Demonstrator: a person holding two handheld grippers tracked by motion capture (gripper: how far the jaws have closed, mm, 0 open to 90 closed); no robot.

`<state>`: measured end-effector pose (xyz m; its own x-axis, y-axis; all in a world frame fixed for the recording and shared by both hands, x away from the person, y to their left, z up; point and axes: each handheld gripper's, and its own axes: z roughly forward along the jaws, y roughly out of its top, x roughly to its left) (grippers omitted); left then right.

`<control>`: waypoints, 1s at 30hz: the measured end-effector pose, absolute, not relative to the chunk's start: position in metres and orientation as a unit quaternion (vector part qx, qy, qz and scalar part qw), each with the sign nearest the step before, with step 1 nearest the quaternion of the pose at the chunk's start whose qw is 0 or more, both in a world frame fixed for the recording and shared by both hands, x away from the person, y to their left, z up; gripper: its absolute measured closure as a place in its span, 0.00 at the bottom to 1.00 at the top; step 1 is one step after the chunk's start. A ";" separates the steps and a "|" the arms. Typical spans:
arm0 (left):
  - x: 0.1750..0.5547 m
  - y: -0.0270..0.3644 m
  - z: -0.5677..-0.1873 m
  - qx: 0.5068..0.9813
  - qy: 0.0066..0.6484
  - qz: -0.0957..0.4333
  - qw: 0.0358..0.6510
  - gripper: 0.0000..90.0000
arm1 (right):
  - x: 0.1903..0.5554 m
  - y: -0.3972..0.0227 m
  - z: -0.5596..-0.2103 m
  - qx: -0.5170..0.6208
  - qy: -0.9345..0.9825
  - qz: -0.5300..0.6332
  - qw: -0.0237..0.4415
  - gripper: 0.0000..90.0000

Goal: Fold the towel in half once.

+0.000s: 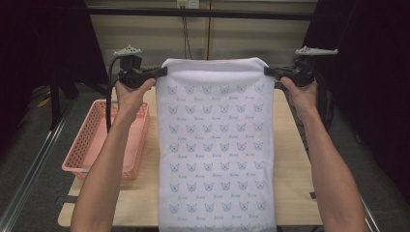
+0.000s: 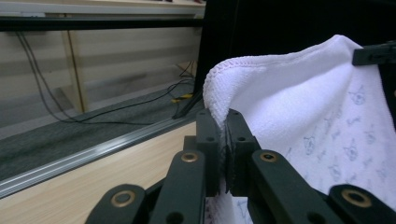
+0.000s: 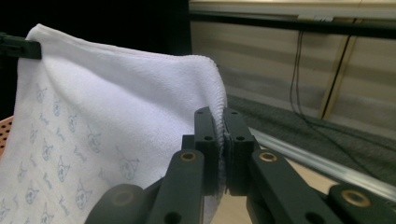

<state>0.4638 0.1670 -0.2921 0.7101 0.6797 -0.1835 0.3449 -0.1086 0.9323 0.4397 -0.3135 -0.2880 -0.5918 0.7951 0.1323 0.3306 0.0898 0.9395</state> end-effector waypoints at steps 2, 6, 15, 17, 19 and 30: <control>0.458 0.165 -0.297 0.737 0.344 0.145 0.564 0.96 | 0.435 -0.316 -0.287 0.394 0.701 0.557 0.209 0.96; 0.442 0.166 -0.314 0.744 0.344 0.134 0.557 0.96 | 0.423 -0.319 -0.303 0.396 0.709 0.551 0.194 0.96; 0.379 0.168 -0.355 0.761 0.331 0.111 0.547 0.96 | 0.362 -0.323 -0.329 0.376 0.734 0.538 0.173 0.96; 0.365 0.169 -0.360 0.763 0.323 0.101 0.550 0.96 | 0.345 -0.322 -0.336 0.370 0.744 0.532 0.165 0.96; 0.350 0.172 -0.366 0.766 0.320 0.095 0.549 0.96 | 0.326 -0.321 -0.344 0.363 0.754 0.525 0.157 0.96; 0.261 0.182 -0.414 0.785 0.324 0.023 0.528 0.96 | 0.229 -0.329 -0.398 0.371 0.763 0.521 0.090 0.96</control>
<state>0.2614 0.1820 -0.4143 0.7892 0.5324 -0.3061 0.4841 -0.2326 0.8435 0.2292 -0.3286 -0.3978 -0.7079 0.6607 0.2498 0.4735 0.1814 0.8619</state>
